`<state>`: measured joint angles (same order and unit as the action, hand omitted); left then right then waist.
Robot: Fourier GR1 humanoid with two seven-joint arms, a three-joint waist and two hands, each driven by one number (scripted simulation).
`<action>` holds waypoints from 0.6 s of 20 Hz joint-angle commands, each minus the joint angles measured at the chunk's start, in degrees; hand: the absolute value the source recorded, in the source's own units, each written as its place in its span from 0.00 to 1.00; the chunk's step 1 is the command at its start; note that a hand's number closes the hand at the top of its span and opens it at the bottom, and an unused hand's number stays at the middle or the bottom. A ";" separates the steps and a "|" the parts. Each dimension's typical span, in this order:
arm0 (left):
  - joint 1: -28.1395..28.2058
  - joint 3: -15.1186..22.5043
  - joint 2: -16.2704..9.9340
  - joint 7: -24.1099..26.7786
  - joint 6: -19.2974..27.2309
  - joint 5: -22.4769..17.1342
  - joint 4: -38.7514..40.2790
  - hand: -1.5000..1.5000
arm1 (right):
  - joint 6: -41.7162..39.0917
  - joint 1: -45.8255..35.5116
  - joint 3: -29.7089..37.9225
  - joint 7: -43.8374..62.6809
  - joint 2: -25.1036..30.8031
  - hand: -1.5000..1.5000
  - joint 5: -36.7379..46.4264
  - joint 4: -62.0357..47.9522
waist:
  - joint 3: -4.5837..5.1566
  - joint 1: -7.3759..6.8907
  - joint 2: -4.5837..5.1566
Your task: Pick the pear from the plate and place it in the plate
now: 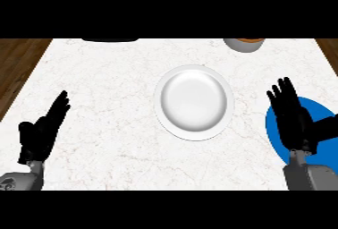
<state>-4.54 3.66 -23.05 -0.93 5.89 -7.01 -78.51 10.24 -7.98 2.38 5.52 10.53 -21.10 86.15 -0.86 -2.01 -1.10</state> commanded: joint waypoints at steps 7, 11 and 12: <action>-7.74 2.66 1.69 0.63 -0.40 2.15 -3.59 0.50 | -1.21 -14.33 -11.59 10.59 16.32 0.00 20.30 -16.53 | 3.60 -4.62 3.77; -10.25 4.96 5.19 -1.36 1.50 3.43 -2.69 0.50 | 7.76 -18.87 -13.84 20.79 15.04 0.00 29.26 -30.09 | 0.97 -2.03 2.63; -12.06 3.06 3.84 -3.99 0.80 2.21 -2.04 0.50 | 10.05 -19.75 -11.50 22.03 11.84 0.00 27.06 -31.28 | 0.86 -0.20 1.91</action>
<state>-13.63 6.71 -20.16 -2.11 6.35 -4.60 -81.21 15.22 -24.09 -8.10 21.54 24.44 1.52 62.85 0.57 -3.88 1.53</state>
